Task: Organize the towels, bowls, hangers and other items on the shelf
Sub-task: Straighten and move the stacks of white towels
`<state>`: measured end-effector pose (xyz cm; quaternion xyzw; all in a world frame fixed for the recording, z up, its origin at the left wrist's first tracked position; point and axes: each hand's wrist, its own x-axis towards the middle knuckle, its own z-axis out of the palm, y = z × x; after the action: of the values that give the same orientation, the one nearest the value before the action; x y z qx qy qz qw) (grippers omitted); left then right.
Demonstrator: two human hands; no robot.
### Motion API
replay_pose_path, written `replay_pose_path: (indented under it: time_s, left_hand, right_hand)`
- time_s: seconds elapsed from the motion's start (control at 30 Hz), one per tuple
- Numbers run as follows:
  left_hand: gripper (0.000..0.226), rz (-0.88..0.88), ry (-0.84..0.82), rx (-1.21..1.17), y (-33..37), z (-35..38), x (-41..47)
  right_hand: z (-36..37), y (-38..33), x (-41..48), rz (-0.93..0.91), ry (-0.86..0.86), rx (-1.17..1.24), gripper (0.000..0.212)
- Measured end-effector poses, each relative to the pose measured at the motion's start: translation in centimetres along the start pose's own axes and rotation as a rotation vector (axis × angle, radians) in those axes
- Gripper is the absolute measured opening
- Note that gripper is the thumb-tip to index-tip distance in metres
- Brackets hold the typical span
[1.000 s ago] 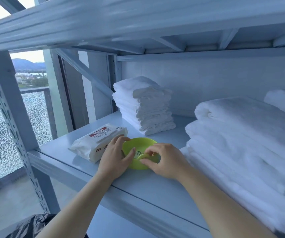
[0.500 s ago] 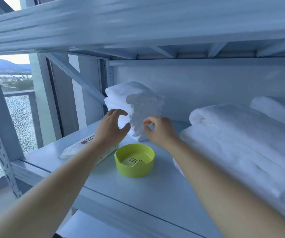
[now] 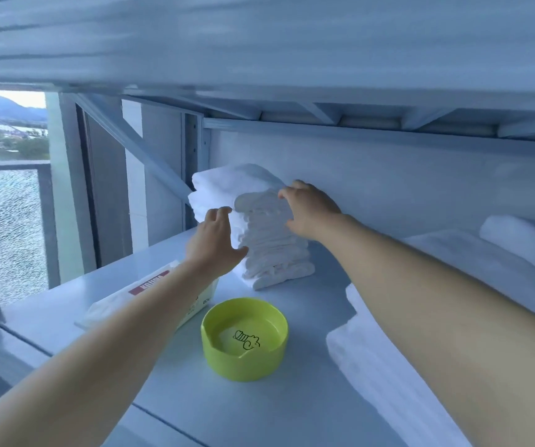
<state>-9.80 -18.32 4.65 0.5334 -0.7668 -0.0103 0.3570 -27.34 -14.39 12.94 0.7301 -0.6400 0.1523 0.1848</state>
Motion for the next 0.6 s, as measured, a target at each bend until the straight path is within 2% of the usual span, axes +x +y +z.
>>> replay_pose_path:
  time_s: [0.17,0.33,0.47,0.6]
  left_hand:
    - [0.103,0.015,0.049,-0.014,0.2,0.6,1.4]
    - [0.103,0.095,0.076,0.059,0.6,0.9,2.6]
    - [0.098,0.200,0.102,0.219,0.8,1.2,3.5]
    - [0.104,0.235,0.072,0.281,1.4,2.4,4.1]
  right_hand:
    - [-1.1,1.0,2.8,-0.111,-0.143,0.004,0.063]
    - [0.2,3.3,3.9,-0.200,-0.278,0.034,0.078]
    - [1.2,5.2,4.4,-0.288,-0.250,0.032,0.082]
    - [3.0,5.8,5.2,-0.341,-0.166,0.022,0.090]
